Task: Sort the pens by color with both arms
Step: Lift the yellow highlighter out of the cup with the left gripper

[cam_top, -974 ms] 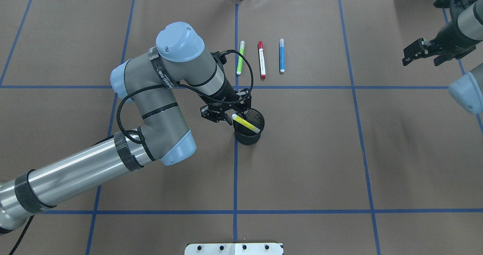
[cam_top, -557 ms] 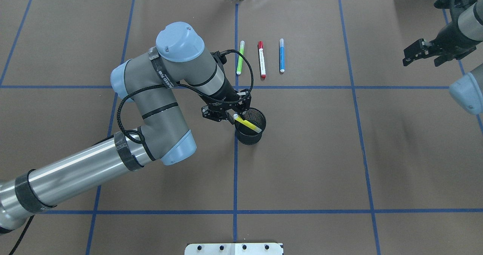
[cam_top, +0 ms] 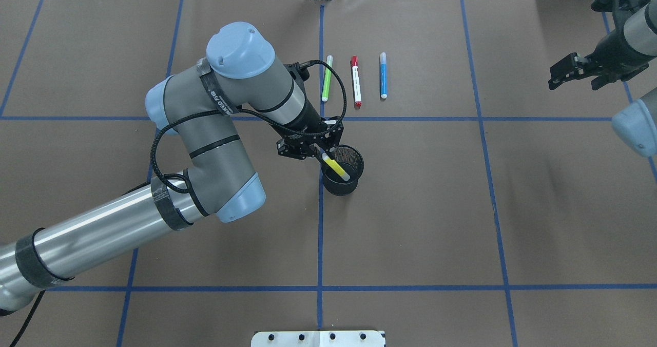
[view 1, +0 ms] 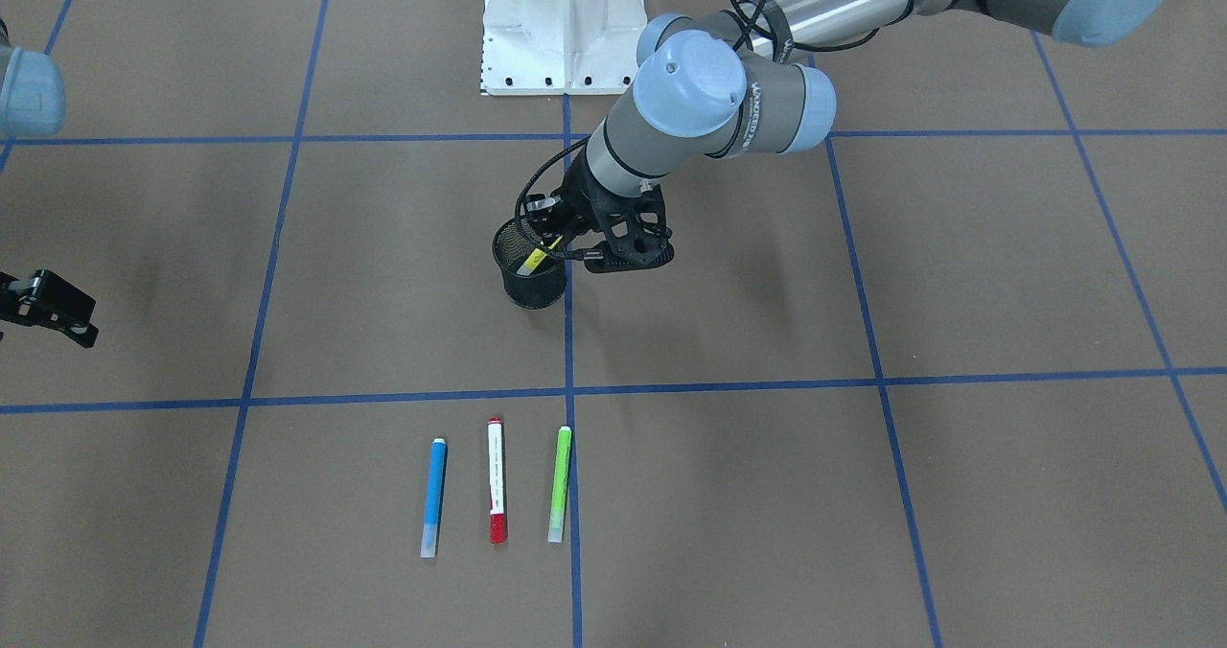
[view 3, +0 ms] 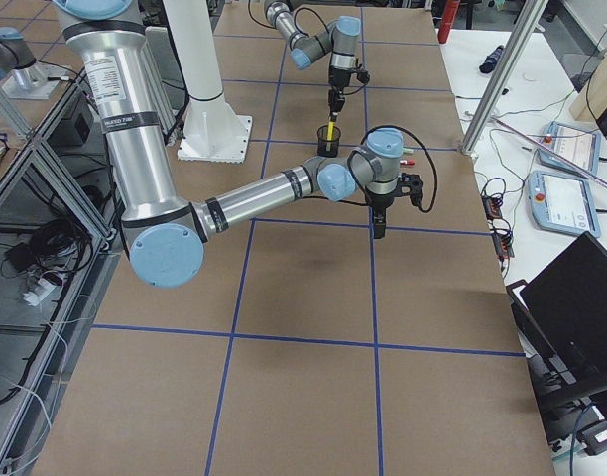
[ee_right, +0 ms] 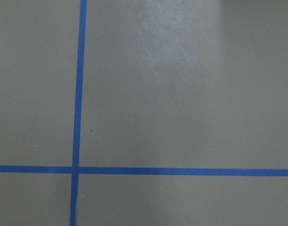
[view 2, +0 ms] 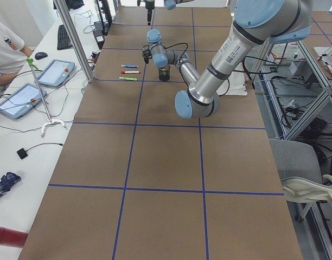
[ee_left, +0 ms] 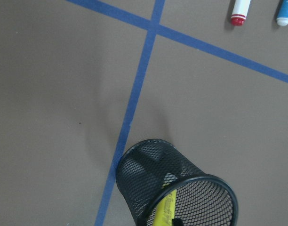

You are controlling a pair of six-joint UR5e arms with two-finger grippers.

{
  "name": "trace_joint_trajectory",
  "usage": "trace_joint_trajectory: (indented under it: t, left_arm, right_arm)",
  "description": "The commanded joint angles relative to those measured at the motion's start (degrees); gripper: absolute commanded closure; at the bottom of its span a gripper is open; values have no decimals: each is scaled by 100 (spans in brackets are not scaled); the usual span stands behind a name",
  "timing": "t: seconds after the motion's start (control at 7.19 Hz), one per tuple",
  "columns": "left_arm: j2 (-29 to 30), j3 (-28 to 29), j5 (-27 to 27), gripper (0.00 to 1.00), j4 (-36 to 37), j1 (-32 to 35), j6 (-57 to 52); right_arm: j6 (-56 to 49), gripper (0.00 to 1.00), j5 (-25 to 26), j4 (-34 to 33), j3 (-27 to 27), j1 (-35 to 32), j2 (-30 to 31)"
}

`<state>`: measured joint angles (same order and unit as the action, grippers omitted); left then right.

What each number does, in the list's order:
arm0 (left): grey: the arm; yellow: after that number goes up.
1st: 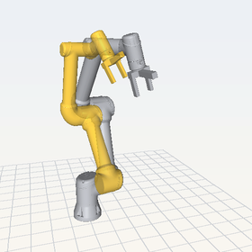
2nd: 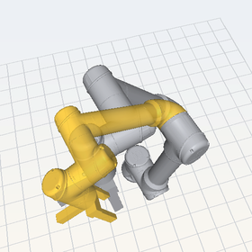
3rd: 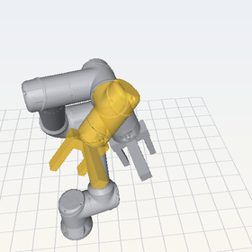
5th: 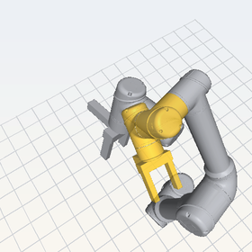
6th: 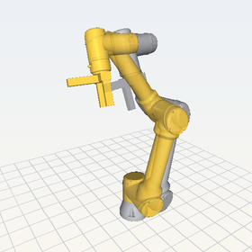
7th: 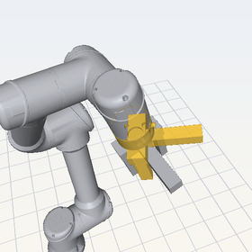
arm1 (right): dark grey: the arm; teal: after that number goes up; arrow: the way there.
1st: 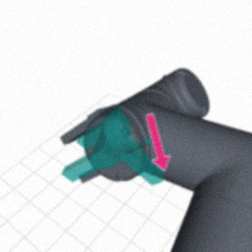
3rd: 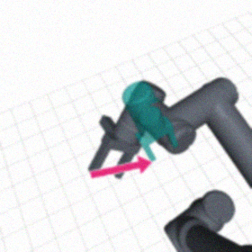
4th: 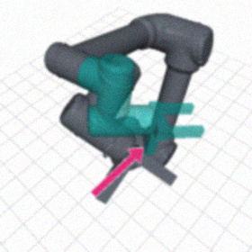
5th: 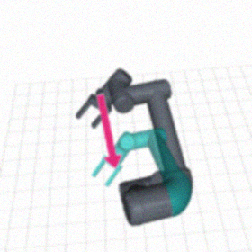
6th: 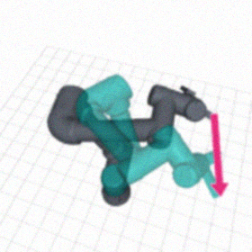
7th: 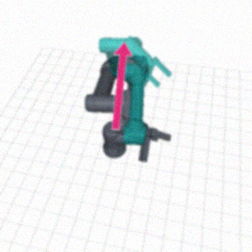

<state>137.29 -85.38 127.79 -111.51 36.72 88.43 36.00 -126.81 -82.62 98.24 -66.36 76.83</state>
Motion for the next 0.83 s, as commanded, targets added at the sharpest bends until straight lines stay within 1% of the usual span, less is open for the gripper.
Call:
trace_joint_trajectory:
  t: [0.0, 0.14, 0.28, 0.42, 0.56, 0.7]
  left_arm:
    - [-53, -671, 26, 100, 129, 351, 17]
    - [-193, -943, 9, 100, 139, 527, 17]
    - [-255, -1250, -26, 100, 356, 816, 8]
    - [-238, -1410, -383, 100, 480, 984, 8]
    - [-255, -1507, -1387, 100, 490, 969, -1]
    - [-316, -1456, -1945, 100, 490, 951, -45]
  right_arm:
    - [3, 1, 33, 0, 2, 0, 7]
    - [3, 1, 33, 9, 2, 0, -2]
    - [12, 1, 42, 0, 11, 0, 7]
    - [12, 1, 42, 9, 29, 0, 7]
    - [21, 1, 42, 9, 46, 0, 7]
    - [30, 1, 138, 9, 55, 0, 7]
